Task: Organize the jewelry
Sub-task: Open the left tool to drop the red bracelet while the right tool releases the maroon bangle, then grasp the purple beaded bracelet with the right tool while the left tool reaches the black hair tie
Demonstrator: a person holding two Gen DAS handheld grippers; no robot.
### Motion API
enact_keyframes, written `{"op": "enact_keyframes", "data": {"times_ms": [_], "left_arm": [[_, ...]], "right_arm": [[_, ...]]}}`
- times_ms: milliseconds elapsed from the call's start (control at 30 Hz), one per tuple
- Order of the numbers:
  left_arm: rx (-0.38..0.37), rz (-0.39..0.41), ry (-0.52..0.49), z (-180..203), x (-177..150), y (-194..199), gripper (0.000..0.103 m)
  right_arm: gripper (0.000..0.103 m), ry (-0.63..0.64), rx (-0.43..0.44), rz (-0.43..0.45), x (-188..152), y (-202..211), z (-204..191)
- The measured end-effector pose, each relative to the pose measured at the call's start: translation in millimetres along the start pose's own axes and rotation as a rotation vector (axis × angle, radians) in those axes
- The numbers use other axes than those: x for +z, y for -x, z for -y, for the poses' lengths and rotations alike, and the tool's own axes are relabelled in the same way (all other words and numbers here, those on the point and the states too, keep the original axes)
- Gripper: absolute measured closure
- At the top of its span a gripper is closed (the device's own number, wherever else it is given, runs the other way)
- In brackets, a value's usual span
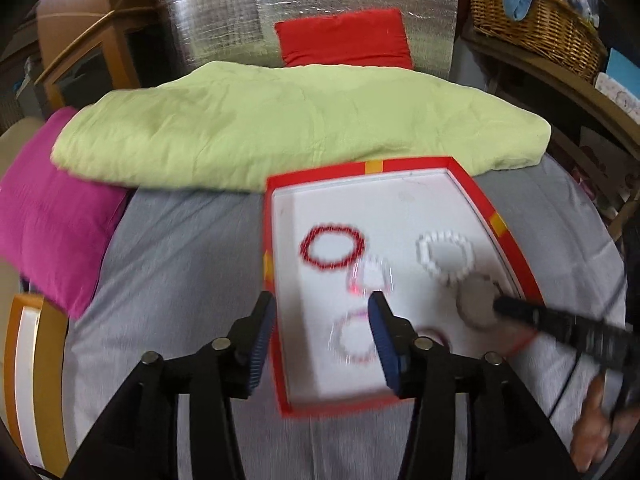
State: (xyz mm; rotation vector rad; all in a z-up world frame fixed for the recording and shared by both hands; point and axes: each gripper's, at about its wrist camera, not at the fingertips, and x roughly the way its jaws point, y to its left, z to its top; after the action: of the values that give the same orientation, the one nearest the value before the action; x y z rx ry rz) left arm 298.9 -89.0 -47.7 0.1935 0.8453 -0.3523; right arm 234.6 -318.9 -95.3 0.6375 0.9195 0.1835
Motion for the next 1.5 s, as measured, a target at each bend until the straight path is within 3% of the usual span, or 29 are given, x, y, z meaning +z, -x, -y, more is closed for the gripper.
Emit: {"op": "enact_keyframes", "data": {"times_ms": [200,567,967,1500], "left_arm": [[0.045,-0.022,0.041,-11,-55,24,0.053],[0.023,-0.093,0.155,-19,-128,51,0.053],[0.026,-0.077,0.092,12,-144,80,0.053],[0.009,-0.094,0.129,5,-157,87,0.053]], "right_arm": [[0.087,-0.003,0.007,0.017,-2,13,0],[0.087,0.0,-0.005,0.01,-20,38,5],[0.087,0.011,-0.07,-0.072,-51,61,23],[0.087,0.107,-0.147,-0.27,-114,54,20]]}}
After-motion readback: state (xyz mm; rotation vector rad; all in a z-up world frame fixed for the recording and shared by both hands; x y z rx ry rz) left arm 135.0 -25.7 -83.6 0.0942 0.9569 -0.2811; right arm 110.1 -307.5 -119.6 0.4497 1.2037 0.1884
